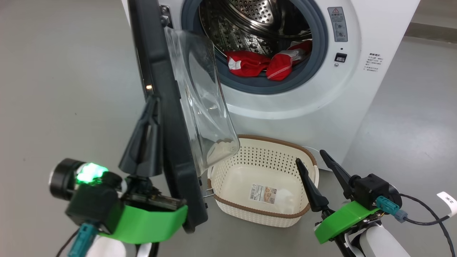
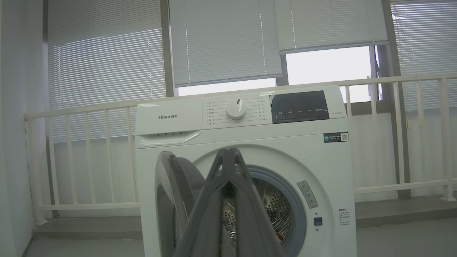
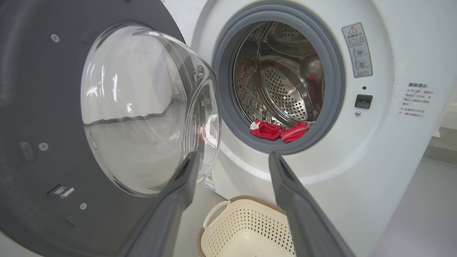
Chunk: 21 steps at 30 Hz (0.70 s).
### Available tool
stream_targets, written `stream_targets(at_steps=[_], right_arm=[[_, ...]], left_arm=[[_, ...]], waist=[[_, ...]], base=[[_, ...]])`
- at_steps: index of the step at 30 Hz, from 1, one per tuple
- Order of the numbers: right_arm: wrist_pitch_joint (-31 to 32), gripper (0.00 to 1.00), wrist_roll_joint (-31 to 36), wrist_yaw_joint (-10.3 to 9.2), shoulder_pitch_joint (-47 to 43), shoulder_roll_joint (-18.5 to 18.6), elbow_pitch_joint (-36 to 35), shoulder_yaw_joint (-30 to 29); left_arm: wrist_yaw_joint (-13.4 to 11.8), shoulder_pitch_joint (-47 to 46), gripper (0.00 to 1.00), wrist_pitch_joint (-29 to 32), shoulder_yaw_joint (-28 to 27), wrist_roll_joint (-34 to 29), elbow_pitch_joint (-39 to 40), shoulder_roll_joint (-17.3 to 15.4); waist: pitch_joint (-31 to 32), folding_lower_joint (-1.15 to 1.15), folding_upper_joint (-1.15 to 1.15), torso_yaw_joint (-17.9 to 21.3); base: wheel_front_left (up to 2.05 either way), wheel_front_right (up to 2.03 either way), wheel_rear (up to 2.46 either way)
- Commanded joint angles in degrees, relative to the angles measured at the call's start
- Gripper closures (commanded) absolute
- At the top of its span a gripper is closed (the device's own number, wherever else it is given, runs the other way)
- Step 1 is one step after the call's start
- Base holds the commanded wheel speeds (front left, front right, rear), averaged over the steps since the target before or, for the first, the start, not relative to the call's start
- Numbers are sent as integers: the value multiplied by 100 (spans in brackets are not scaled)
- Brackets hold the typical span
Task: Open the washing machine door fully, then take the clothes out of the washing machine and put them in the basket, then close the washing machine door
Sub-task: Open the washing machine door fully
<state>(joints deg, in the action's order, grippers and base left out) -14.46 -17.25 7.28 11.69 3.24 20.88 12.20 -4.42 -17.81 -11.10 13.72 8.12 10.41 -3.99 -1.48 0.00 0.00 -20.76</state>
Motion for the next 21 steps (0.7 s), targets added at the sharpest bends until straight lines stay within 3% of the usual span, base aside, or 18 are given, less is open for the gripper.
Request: stream_targets(at_steps=[1,13,21], right_arm=[[-53,0,-8,21,81,-36,-124,135],[-53,0,23,21,97,-36,-116,102],[-53,0,29,21,127,-36,-116,104]], left_arm=[[44,-168,100,69,-89,-12,195,-46],[197,114,100,395,689,210,82,38],[266,191,100,448,920,369,-253,57]], waist=[[-11,0,0,11],[-93,0,0,-38],[-147,0,0,-64]], base=[[0,0,0],[0,0,0],[0,0,0]])
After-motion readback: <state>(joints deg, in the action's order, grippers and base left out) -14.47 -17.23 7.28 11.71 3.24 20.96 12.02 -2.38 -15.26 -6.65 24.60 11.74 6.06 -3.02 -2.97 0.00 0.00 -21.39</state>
